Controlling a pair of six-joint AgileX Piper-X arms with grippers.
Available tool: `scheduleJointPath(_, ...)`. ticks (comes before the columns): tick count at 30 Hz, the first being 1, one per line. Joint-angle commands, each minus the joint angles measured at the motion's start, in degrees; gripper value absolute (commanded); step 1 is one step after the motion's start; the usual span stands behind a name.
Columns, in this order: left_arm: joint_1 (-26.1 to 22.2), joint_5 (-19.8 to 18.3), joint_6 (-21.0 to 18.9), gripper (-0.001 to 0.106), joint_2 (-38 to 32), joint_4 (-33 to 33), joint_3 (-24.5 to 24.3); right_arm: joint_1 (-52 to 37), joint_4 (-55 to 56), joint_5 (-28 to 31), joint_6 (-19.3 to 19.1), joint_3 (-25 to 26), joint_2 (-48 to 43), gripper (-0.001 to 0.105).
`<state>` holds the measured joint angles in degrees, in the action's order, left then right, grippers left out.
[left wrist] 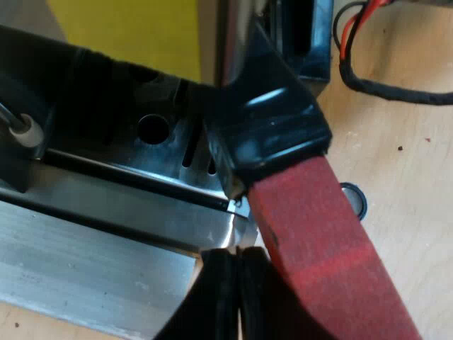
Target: Put the handle in the coffee machine
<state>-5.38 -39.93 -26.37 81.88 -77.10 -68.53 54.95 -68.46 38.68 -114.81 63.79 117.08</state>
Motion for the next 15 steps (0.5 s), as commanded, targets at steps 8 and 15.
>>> scheduleJointPath(8,1.8,-0.6,-4.4,0.0,-0.8,5.8,0.5,-0.8,-7.6,-0.9,0.2,1.4,-1.9,0.032)
scheduleJointPath(15,-0.2,2.8,-9.2,0.0,-0.8,14.6,0.5,-1.5,-8.0,-4.1,0.2,1.5,-1.9,0.031)
